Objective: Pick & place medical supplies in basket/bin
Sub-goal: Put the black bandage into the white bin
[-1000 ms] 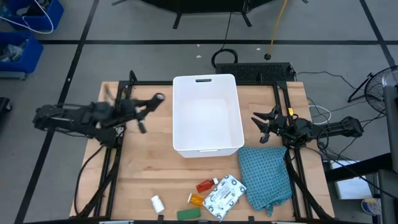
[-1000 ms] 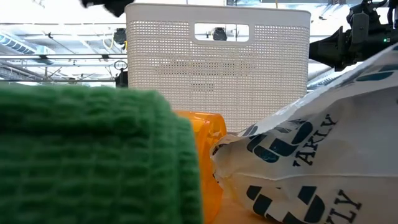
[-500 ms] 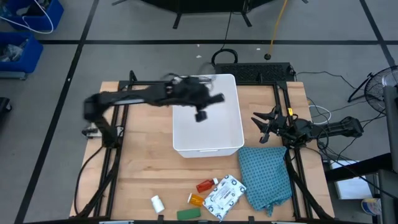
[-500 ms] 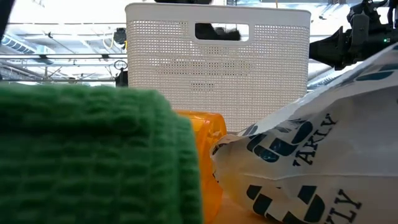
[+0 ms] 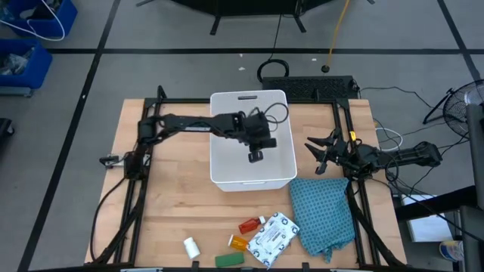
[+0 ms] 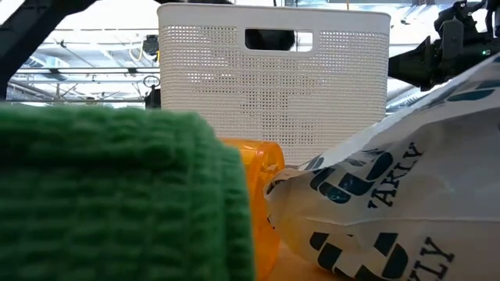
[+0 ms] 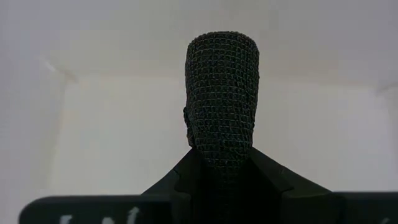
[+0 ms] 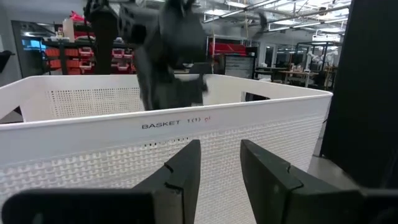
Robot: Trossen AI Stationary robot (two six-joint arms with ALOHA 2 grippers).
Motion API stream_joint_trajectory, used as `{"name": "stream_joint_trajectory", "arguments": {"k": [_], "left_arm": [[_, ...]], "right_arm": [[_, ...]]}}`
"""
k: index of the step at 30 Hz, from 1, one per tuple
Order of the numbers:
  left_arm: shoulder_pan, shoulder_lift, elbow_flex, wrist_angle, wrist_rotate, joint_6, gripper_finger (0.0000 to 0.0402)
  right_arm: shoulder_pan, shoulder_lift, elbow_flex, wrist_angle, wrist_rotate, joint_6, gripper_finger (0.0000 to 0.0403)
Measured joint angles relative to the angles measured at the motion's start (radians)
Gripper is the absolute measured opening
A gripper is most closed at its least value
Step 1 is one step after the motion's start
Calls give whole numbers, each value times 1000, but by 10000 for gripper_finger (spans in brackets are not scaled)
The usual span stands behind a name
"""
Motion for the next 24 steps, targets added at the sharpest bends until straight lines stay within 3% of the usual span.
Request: {"name": "stream_joint_trajectory", "arguments": {"k": [9, 20, 24], "left_arm": [[0, 87, -1, 3, 4, -3, 87], [-1, 91, -15, -5, 8, -3, 89], [-8, 89, -15, -8, 8, 5, 117]], "right_arm": [[0, 0, 0, 0, 0, 1, 105], [0, 0, 0, 1, 0, -5, 105], [0, 0, 0, 1, 0, -11, 105]]}}
